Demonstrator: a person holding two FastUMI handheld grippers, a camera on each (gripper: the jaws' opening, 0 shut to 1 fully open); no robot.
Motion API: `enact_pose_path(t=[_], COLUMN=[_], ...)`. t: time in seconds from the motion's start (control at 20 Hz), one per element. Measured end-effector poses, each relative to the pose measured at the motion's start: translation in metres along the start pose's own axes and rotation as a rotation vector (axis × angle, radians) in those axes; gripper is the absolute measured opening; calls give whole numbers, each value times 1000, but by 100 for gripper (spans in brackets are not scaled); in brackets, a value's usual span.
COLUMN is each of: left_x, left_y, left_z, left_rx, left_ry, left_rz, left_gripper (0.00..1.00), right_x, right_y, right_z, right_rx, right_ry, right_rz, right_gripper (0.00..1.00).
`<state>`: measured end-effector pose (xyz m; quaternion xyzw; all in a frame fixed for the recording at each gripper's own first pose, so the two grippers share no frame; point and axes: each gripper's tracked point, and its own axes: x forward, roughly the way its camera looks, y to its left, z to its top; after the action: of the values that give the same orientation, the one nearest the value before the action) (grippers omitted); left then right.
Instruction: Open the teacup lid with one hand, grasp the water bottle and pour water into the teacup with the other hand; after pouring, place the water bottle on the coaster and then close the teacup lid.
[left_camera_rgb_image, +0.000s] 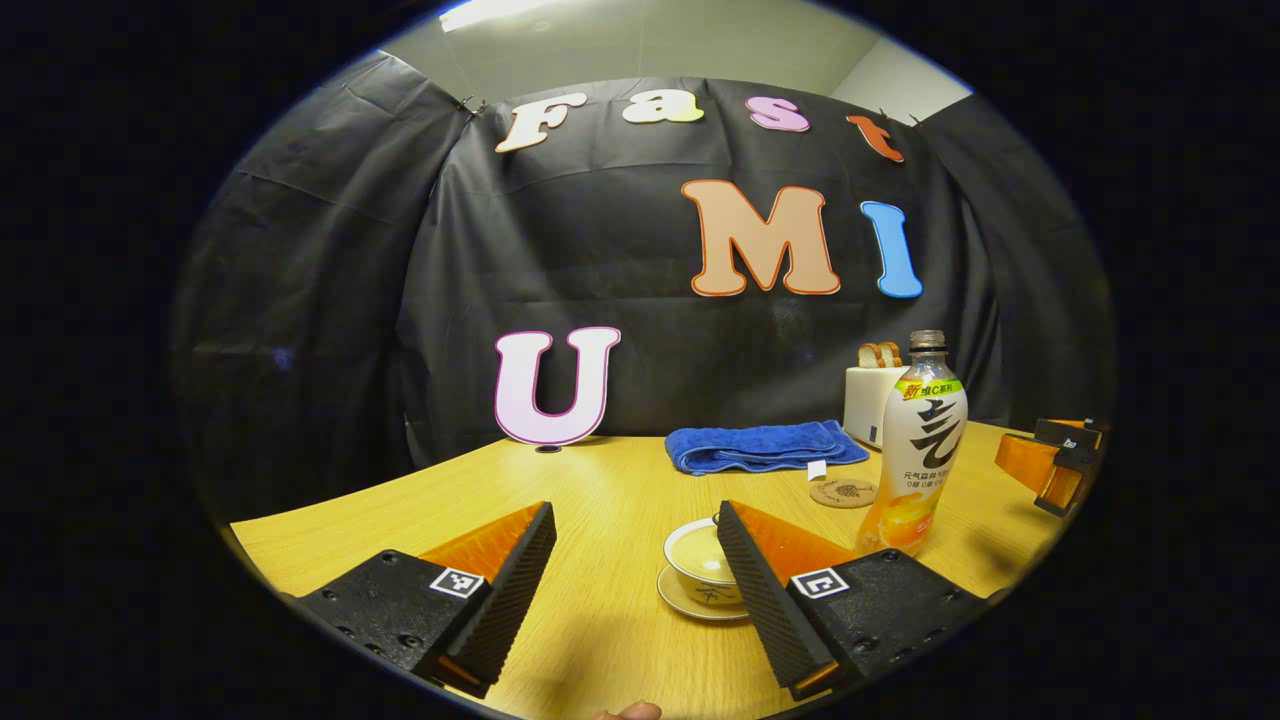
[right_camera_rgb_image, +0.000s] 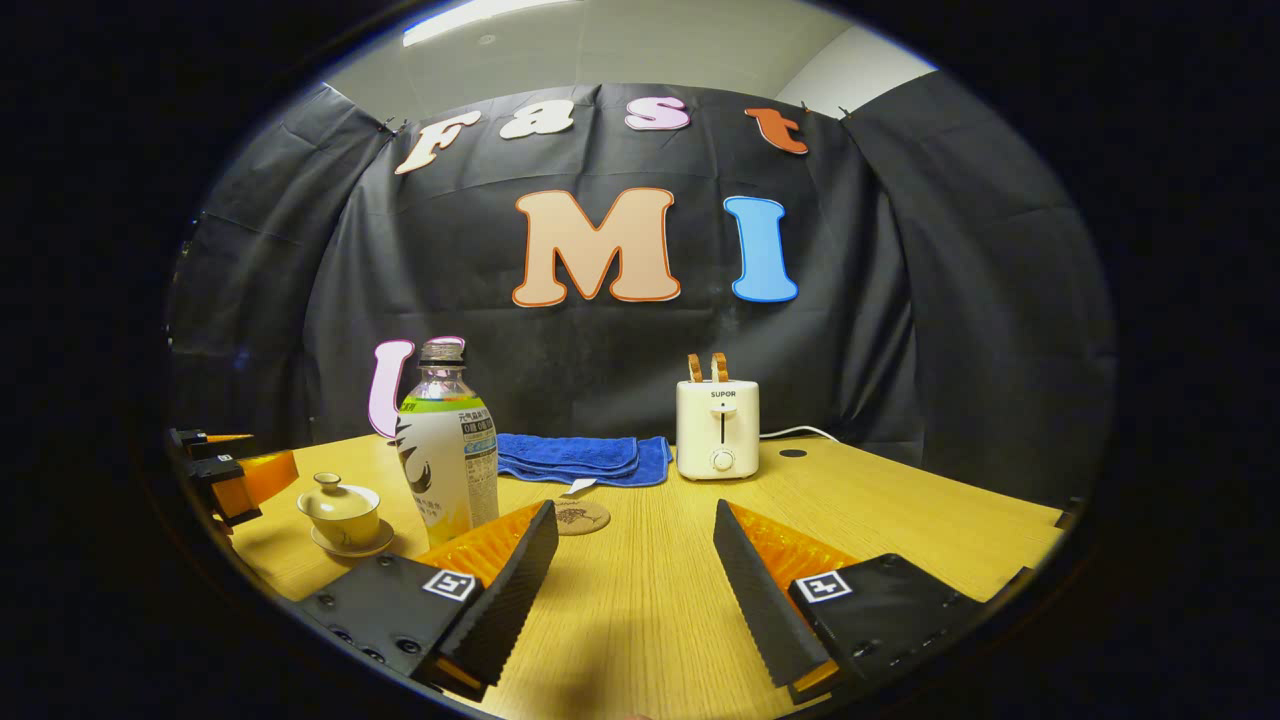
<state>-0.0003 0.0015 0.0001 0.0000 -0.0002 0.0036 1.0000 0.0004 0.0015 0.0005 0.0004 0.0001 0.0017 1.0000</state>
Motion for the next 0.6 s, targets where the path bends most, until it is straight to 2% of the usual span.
enact_pose_path(t=[0.15, 0.2, 0.3, 0.6], left_x=[0, 1, 0, 9], left_y=[1, 0, -1, -15], left_z=[1, -1, 0, -2], left_rx=[0, 0, 0, 2], left_ry=[-1, 0, 1, 10], left_rz=[1, 0, -4, -54], left_gripper=[95, 95, 95, 95], right_x=[0, 0, 0, 0], right_y=[1, 2, 1, 1], right_z=[-1, -1, -1, -1], right_rx=[0, 0, 1, 1], right_ry=[0, -1, -1, 1], right_rz=[9, 8, 5, 5], right_gripper=[100, 96, 99, 96])
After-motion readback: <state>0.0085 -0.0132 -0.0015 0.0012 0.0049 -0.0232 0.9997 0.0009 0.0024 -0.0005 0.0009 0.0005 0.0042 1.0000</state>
